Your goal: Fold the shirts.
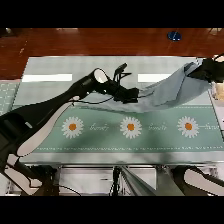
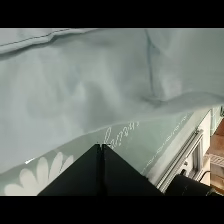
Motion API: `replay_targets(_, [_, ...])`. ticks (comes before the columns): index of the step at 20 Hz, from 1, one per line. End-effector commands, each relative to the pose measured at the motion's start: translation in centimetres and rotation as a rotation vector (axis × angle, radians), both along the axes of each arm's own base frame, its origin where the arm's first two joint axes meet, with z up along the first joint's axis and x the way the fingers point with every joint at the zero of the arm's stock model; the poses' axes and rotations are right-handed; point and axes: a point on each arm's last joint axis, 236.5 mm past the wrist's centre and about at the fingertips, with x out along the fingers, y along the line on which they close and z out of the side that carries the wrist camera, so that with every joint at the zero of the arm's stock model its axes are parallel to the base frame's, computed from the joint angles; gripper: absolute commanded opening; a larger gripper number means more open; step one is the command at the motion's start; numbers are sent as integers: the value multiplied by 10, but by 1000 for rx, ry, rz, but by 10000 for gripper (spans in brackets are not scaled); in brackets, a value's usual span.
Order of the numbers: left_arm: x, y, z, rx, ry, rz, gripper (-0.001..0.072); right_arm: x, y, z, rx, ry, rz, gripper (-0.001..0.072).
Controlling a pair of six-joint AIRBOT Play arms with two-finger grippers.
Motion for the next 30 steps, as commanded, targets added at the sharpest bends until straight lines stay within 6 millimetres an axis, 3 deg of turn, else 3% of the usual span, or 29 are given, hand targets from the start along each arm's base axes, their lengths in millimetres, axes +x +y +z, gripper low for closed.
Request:
replay_targets(1, [-18,-27,-24,-15,72,18,26,-11,3,20,-20,-36,-2,16])
replay_targets(6, [-32,-71,-37,-106,162,113,26,-25,10,45,-31,-84,-10,16])
replay_targets(9, [-42,-95,-52,-131,200,174,26,-29,10,50,-35,-92,-16,16])
replay_targets(12, [-35,-90,-52,-152,162,136,25,-31,5,46,-57,-75,-24,17])
replay_targets(14, [-8,-71,-22,-197,43,92,24,-32,-1,41,-89,-62,-32,16])
replay_targets(17, [43,-7,64,-299,-158,23,24,-31,-4,40,-100,-61,-42,16])
replay_targets(19, [67,58,130,-344,-279,11,24,-27,-6,42,-93,-68,-70,16])
replay_targets(21, [80,135,196,-375,-401,30,24,-22,-6,45,-81,-85,-91,16])
replay_targets(24, [74,256,272,-355,-554,127,25,-16,1,48,-34,-86,-108,16])
replay_targets(26, [60,320,306,-304,-651,212,25,-13,21,38,-27,-52,-73,16])
replay_targets(28, [44,366,328,-246,-722,290,25,0,50,26,-34,-38,-42,16])
replay_targets(30, [23,399,340,-190,-763,339,25,18,81,14,-35,-43,-36,16])
